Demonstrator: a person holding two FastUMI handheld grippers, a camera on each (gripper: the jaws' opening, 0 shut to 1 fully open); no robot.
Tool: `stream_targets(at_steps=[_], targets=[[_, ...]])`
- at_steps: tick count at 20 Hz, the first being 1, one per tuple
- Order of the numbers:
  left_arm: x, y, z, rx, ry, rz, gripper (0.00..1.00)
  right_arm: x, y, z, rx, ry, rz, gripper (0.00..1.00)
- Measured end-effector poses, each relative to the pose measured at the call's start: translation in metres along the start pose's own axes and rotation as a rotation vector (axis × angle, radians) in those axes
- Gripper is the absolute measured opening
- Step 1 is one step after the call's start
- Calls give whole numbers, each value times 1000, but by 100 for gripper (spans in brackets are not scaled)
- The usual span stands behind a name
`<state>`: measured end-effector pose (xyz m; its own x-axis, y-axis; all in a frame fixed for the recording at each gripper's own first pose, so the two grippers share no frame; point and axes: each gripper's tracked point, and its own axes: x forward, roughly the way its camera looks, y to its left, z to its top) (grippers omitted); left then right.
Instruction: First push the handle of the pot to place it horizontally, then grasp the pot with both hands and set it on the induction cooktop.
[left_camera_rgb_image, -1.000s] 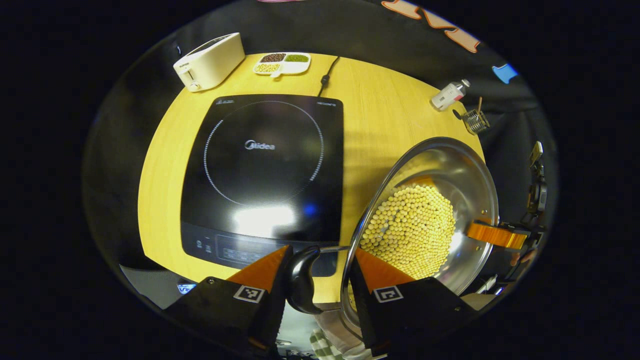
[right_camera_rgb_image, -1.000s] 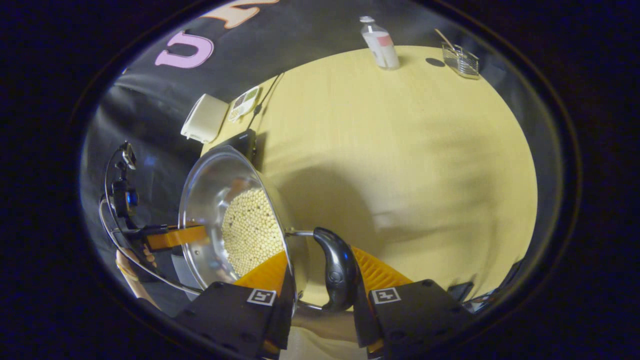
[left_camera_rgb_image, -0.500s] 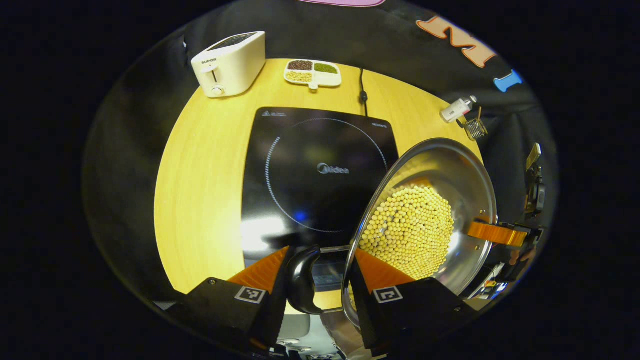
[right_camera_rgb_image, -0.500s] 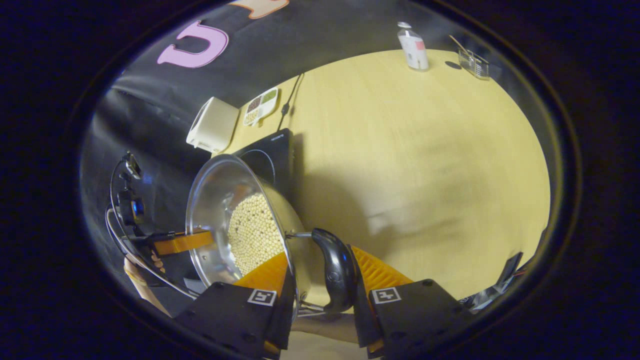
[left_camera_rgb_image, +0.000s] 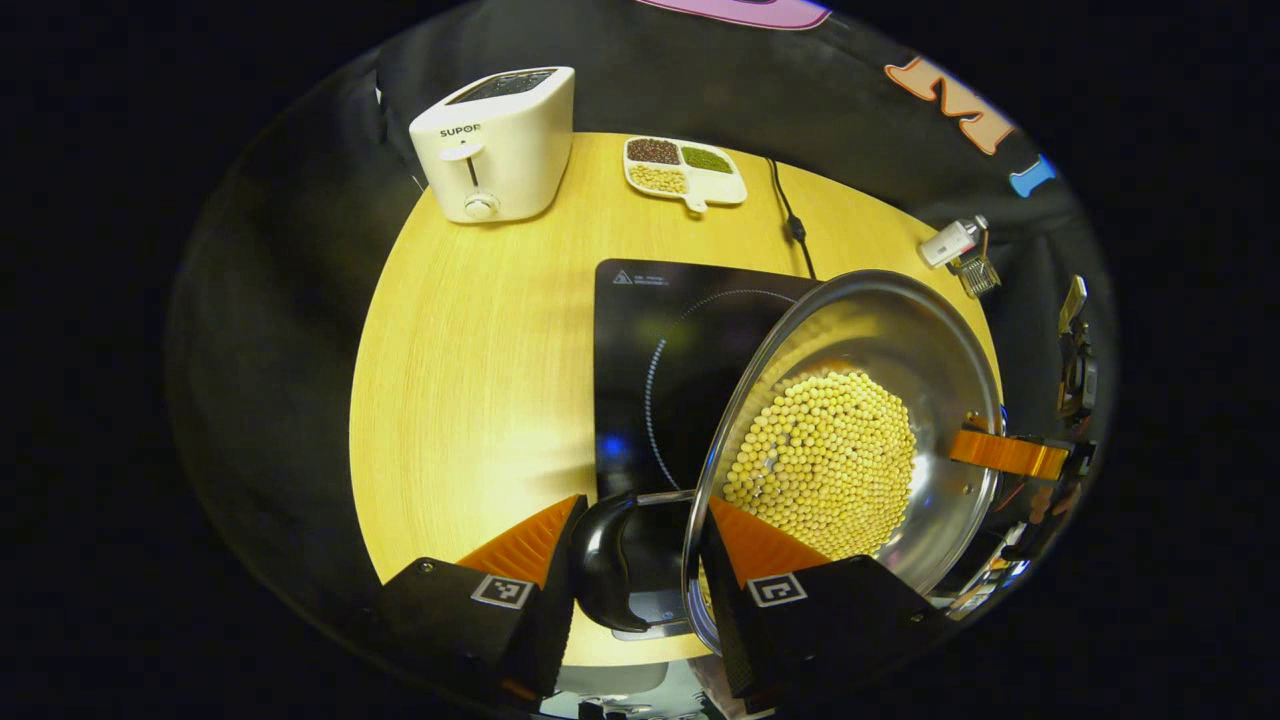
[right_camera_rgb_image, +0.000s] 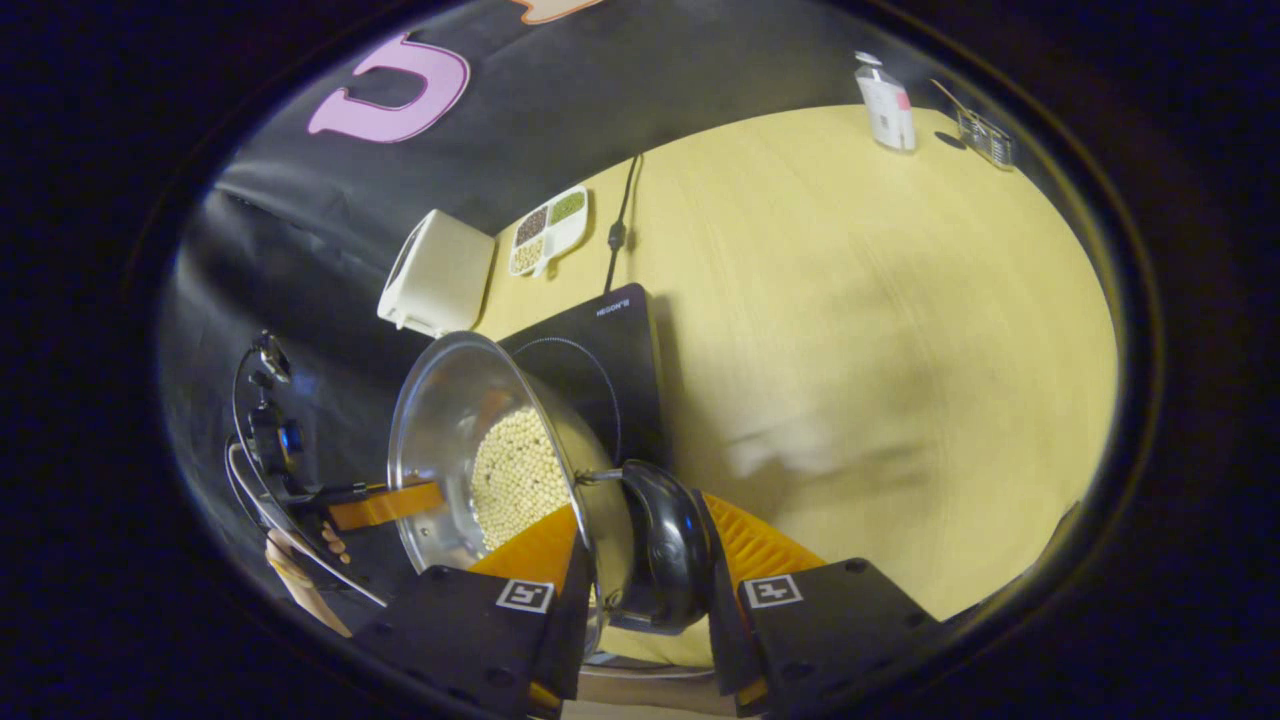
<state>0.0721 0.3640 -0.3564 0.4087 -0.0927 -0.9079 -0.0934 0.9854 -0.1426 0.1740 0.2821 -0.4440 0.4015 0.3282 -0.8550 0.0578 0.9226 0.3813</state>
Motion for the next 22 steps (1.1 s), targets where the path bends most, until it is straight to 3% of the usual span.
stream_targets(at_steps=[7, 9, 10, 11, 12, 14, 15, 16, 17, 21, 22], targets=[[10, 22, 32, 42, -58, 48, 63, 33, 16, 25, 26, -37, 38, 54], [15, 21, 36, 43, -61, 45, 63, 37, 14, 30, 27, -44, 34, 54], [18, 21, 38, 42, -60, 42, 63, 39, 13, 32, 27, -47, 31, 47], [20, 21, 38, 37, -59, 39, 63, 41, 11, 33, 23, -50, 28, 47], [23, 21, 38, 31, -56, 35, 63, 43, 9, 33, 19, -51, 25, 54], [27, 21, 34, 16, -44, 24, 63, 43, 6, 32, 5, -53, 18, 54], [28, 21, 33, 13, -44, 20, 63, 46, 5, 30, -4, -57, 14, 48], [27, 21, 35, 16, -52, 20, 64, 46, 4, 30, -10, -54, 16, 48], [28, 22, 36, 19, -56, 17, 64, 47, 5, 29, -13, -57, 17, 54], [27, 22, 34, 14, -60, 19, 64, 47, 5, 31, -20, -69, 22, 54], [27, 22, 34, 13, -62, 20, 64, 47, 5, 32, -19, -68, 23, 48]])
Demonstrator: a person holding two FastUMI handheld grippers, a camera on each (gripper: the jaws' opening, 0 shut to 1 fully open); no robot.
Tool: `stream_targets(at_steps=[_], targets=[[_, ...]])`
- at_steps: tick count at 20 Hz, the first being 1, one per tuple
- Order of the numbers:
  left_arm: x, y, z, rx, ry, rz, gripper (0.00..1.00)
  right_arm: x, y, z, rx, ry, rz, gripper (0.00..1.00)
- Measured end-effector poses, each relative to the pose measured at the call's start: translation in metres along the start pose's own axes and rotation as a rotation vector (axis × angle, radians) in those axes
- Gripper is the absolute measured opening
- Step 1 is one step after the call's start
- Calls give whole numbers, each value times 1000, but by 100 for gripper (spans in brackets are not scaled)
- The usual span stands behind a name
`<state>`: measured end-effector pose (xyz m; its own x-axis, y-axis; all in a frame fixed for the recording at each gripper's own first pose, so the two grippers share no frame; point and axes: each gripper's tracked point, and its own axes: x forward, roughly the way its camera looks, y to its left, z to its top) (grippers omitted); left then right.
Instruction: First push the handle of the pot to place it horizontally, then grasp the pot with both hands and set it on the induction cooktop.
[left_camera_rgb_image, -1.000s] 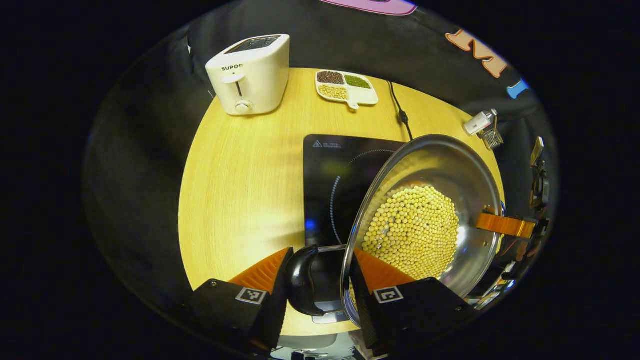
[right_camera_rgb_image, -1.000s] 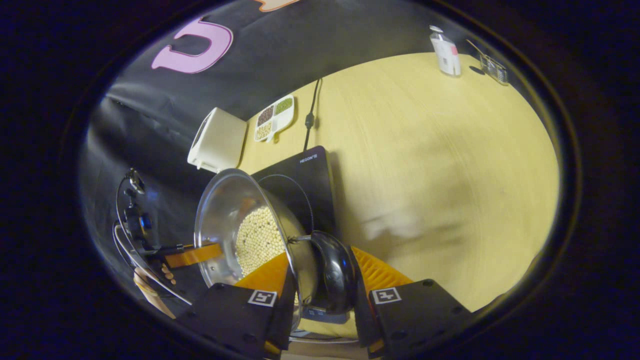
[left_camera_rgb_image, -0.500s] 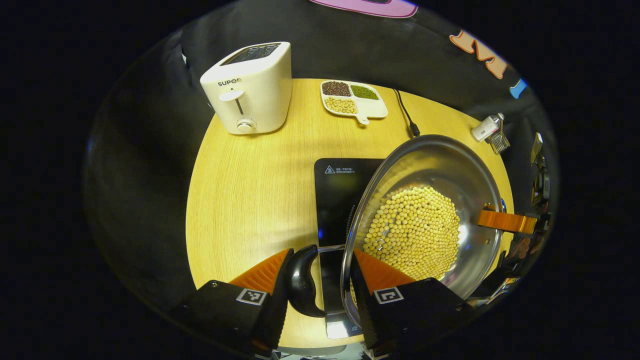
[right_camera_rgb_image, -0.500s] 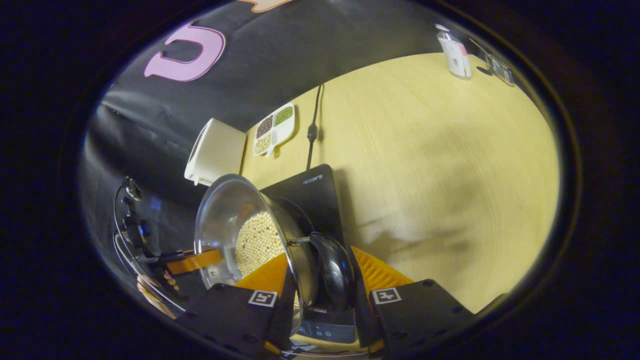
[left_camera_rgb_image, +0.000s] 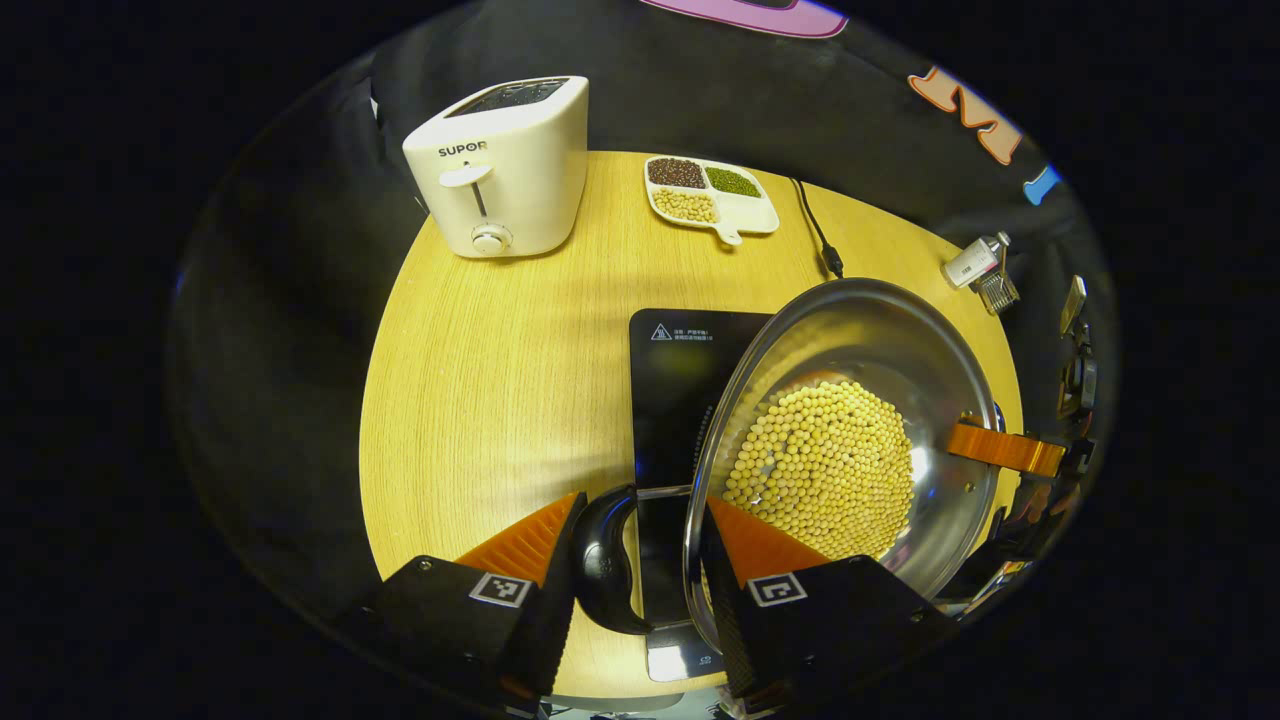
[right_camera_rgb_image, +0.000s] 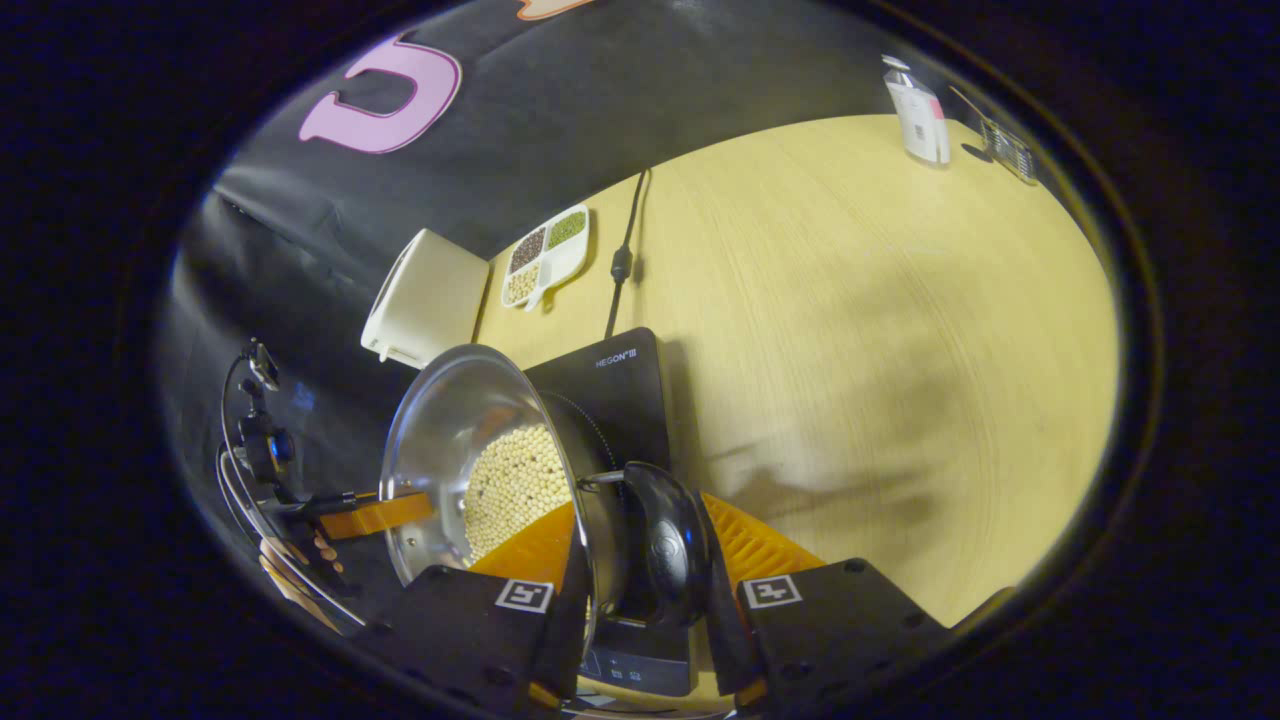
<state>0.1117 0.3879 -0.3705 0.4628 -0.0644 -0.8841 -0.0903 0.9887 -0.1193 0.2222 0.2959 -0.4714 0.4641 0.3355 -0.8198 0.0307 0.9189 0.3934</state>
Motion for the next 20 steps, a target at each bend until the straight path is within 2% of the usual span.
stream_targets(at_steps=[5, 8, 9, 11, 12, 14, 15, 16, 17, 20], targets=[[0, 0, 0, -2, -8, 1, 65, -1, 0, -1, -1, 6, 10, 48], [-3, 0, 2, -4, -38, 11, 66, -6, 7, 2, 7, 6, 47, 51], [-5, 2, 4, -6, -59, 23, 68, -14, 10, 10, 8, -21, 56, 67], [-15, 4, 15, -23, -138, 50, 80, -27, 16, 29, 5, -103, 84, 100], [-21, 4, 17, -34, -168, 58, 98, -35, 14, 37, -6, -138, 85, 100], [-32, 2, 20, -57, -228, 73, 99, -48, 7, 47, -35, -195, 62, 100], [-37, 0, 20, -70, -254, 79, 98, -56, 4, 49, -52, -219, 50, 93], [-44, -3, 22, -82, -284, 86, 98, -64, 0, 52, -69, -239, 37, 92], [-50, -5, 23, -90, -315, 99, 98, -72, -3, 54, -87, -260, 22, 100], [-72, -18, 30, -81, -408, 135, 98, -96, -14, 60, -133, -327, -18, 100]])
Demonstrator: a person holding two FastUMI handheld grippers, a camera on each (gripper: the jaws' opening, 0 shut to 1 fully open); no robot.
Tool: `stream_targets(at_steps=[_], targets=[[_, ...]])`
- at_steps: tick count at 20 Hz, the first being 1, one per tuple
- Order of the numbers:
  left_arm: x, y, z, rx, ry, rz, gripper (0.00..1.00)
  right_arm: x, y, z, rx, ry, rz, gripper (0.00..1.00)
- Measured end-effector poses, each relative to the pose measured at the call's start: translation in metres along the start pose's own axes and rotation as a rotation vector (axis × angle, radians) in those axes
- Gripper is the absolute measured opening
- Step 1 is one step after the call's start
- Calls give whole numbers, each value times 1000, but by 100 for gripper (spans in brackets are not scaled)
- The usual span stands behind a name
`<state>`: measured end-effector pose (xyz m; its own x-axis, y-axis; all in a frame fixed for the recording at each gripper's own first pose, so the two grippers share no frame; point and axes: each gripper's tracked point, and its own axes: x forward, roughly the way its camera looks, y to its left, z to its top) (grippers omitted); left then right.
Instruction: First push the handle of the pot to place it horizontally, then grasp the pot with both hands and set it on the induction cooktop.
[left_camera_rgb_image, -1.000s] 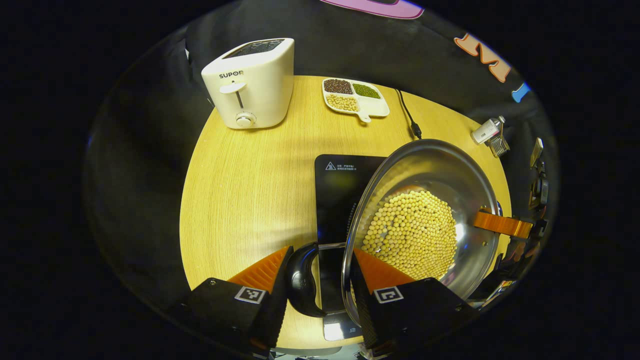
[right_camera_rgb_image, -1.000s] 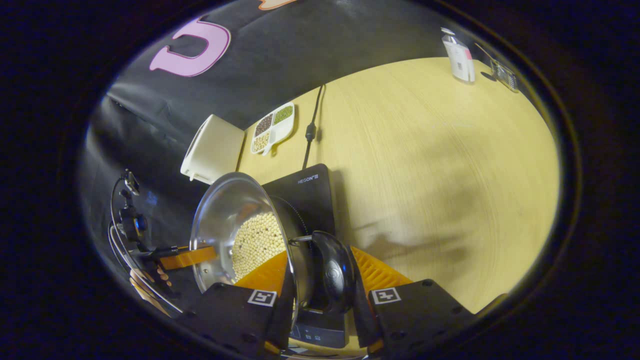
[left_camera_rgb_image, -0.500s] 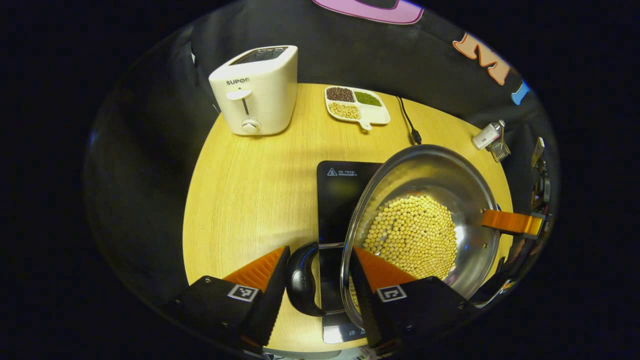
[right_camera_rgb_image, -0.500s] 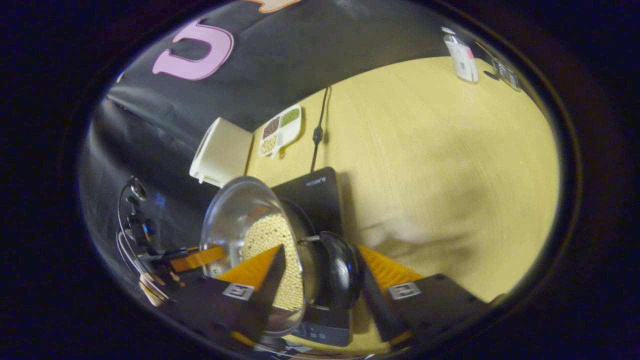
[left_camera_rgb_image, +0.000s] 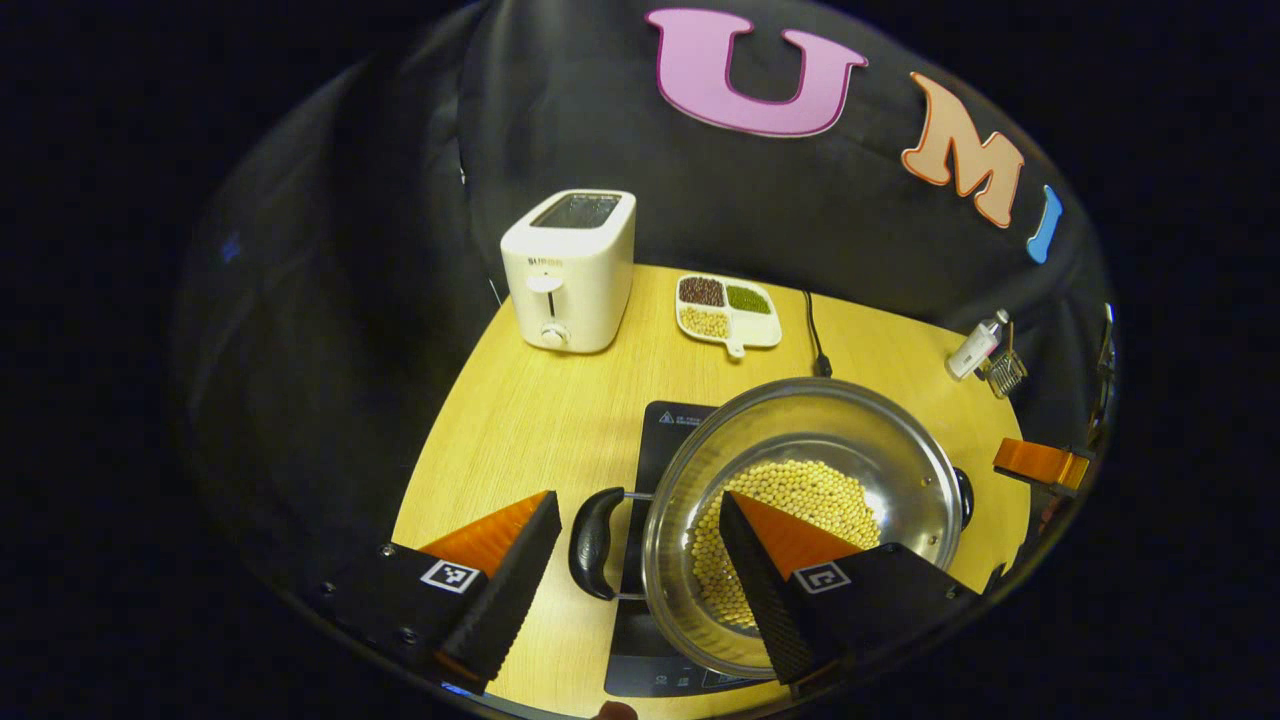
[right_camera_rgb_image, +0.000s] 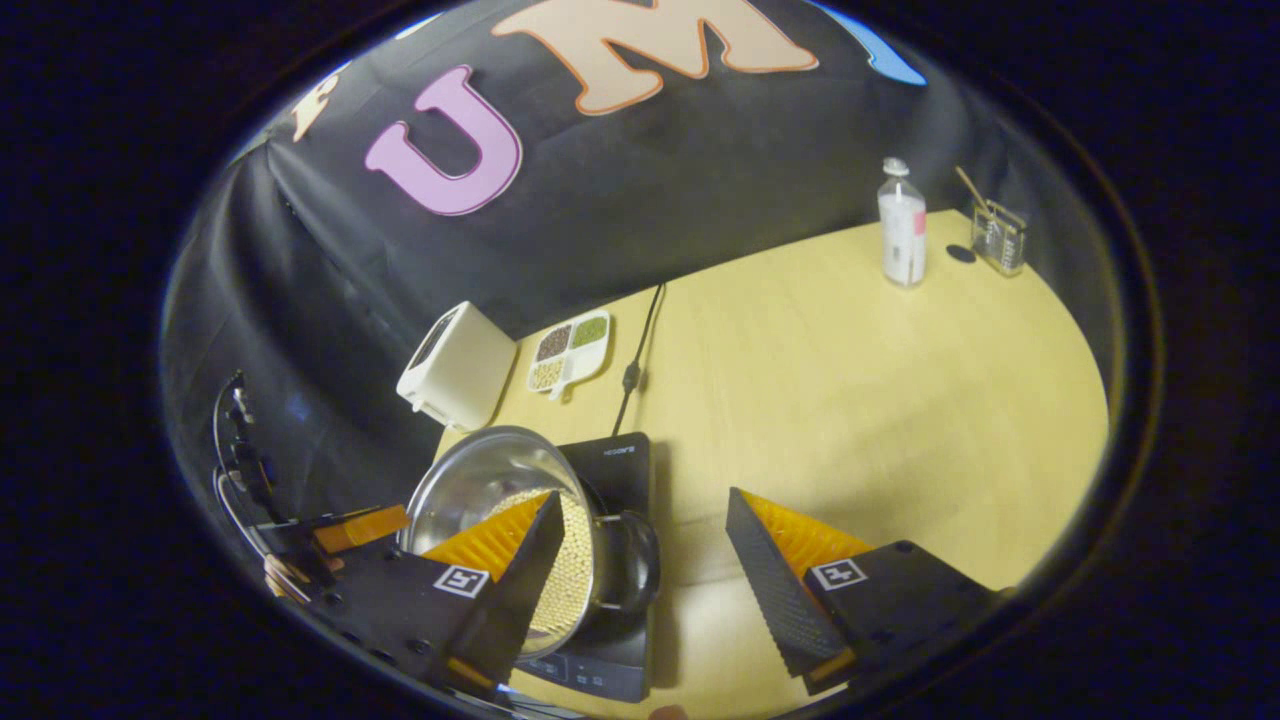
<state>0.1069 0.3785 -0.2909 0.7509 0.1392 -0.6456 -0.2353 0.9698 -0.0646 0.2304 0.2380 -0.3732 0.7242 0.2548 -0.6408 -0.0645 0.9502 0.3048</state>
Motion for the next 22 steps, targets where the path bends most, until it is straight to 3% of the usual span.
stream_targets(at_steps=[2, 3, 10, 11, 12, 13, 14, 15, 16, 17, 22], targets=[[-15, -20, 2, 8, -20, -6, 97, -17, -8, 7, -19, -34, -19, 100], [-23, -34, 3, 18, -27, -19, 98, -26, -11, 8, -23, -47, -20, 93], [-86, -131, 29, 150, -180, -30, 98, -105, -58, 30, -11, -149, -16, 94], [-99, -148, 32, 153, -204, -37, 98, -118, -67, 37, -9, -169, -15, 100], [-110, -168, 36, 154, -228, -46, 98, -133, -78, 45, -12, -196, -17, 100], [-118, -189, 39, 153, -247, -55, 97, -150, -91, 55, -15, -224, -21, 92], [-127, -210, 44, 154, -273, -68, 97, -166, -102, 64, -14, -249, -23, 92], [-134, -231, 49, 152, -300, -80, 97, -182, -112, 73, -12, -277, -19, 100], [-141, -251, 56, 150, -329, -94, 99, -196, -123, 84, -11, -305, -16, 100], [-150, -271, 61, 144, -356, -110, 97, -211, -133, 94, -15, -334, -14, 92], [-196, -354, 91, 128, -506, -150, 97, -296, -166, 146, -86, -517, -25, 92]])
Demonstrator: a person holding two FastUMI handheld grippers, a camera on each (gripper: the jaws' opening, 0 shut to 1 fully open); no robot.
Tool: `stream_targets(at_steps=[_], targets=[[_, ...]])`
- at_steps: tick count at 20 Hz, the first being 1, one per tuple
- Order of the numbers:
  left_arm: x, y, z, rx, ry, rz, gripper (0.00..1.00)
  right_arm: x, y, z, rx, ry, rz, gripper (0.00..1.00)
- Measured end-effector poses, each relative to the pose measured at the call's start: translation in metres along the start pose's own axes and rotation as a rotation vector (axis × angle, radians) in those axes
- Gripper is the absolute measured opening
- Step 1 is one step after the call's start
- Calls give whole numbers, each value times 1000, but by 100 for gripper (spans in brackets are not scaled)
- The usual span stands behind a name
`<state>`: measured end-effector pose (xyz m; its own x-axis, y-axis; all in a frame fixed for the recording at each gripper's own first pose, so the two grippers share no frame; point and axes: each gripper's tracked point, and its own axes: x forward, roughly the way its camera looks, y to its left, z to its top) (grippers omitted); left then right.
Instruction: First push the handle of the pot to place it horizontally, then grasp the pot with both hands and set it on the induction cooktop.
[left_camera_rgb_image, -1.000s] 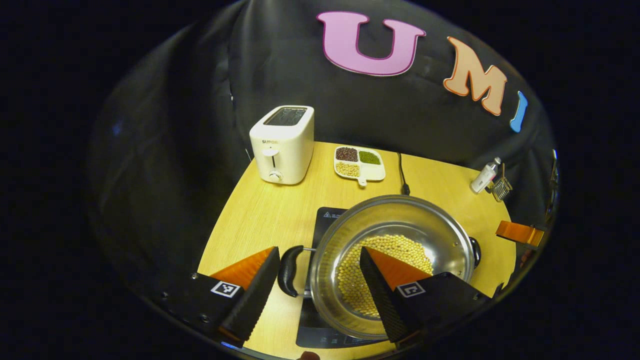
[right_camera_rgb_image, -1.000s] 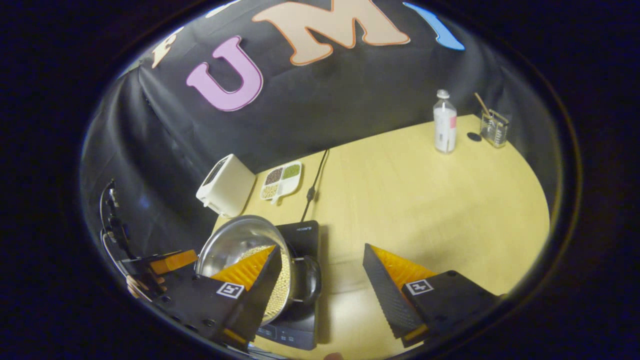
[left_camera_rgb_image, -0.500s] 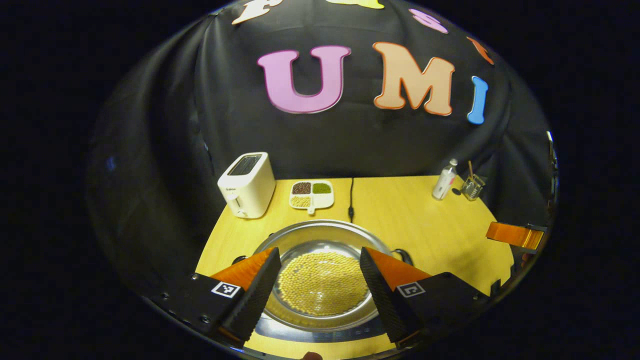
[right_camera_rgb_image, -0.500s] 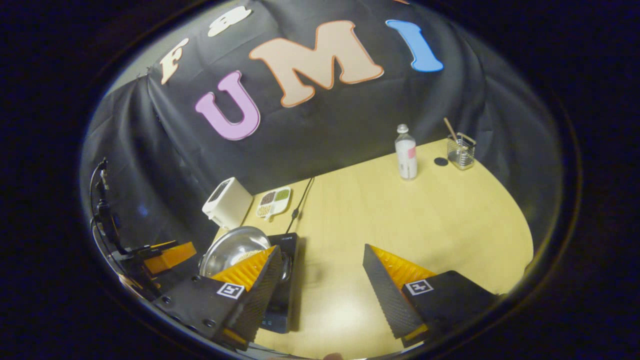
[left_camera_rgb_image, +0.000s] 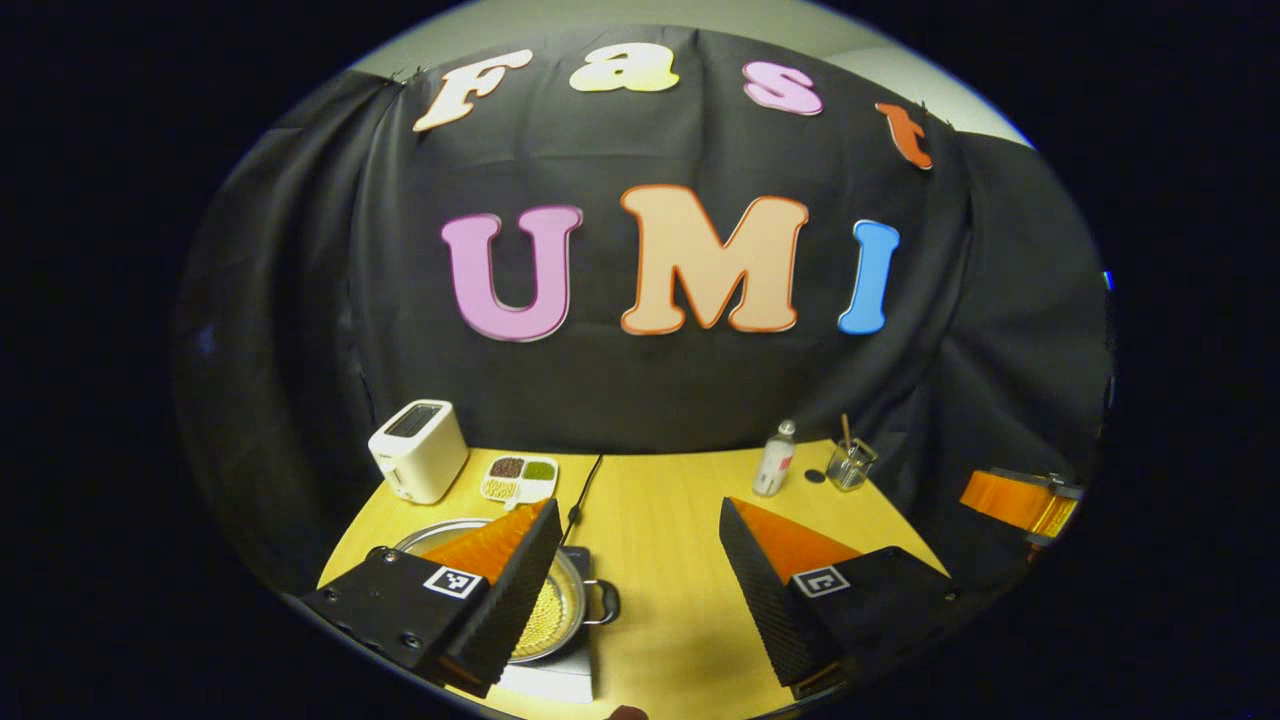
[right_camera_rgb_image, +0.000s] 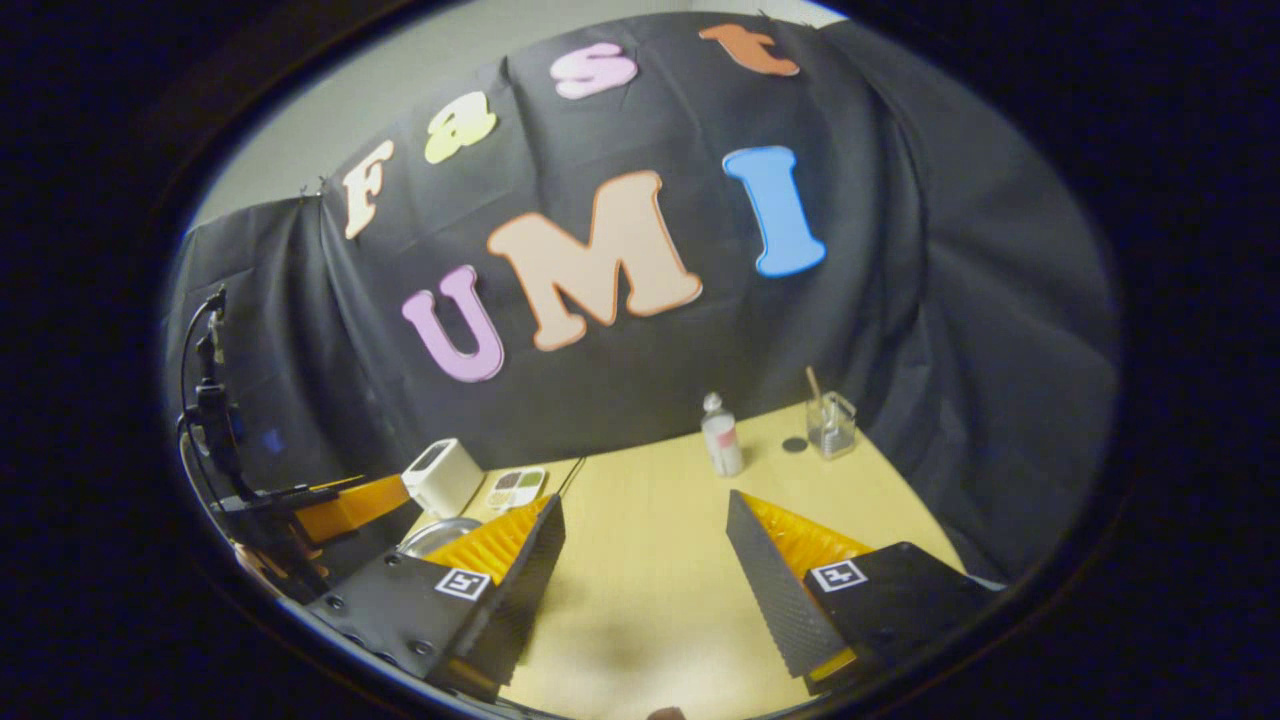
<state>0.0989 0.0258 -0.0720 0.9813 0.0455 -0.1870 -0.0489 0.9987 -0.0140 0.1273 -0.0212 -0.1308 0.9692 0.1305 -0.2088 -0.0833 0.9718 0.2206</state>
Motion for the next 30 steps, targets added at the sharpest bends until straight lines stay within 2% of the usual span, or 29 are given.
stream_targets(at_steps=[3, 6, 10, 18, 19, 20, 30], targets=[[-11, -40, 26, -13, -76, -14, 96, -30, -16, 43, -74, -78, -17, 92], [-24, -64, 48, 35, -130, -15, 96, -53, -25, 76, -131, -136, -31, 92], [-41, -83, 69, 93, -194, 3, 96, -80, -32, 92, -165, -171, -35, 92], [-71, -105, 65, 144, -226, 19, 95, -112, -52, 98, -115, -208, -16, 92], [-73, -106, 64, 142, -227, 19, 95, -114, -53, 97, -111, -207, -12, 99], [-74, -107, 63, 138, -226, 19, 95, -115, -54, 95, -108, -205, -8, 99], [-86, -92, 50, 124, -196, 67, 95, -118, -36, 78, -123, -174, 53, 99]])
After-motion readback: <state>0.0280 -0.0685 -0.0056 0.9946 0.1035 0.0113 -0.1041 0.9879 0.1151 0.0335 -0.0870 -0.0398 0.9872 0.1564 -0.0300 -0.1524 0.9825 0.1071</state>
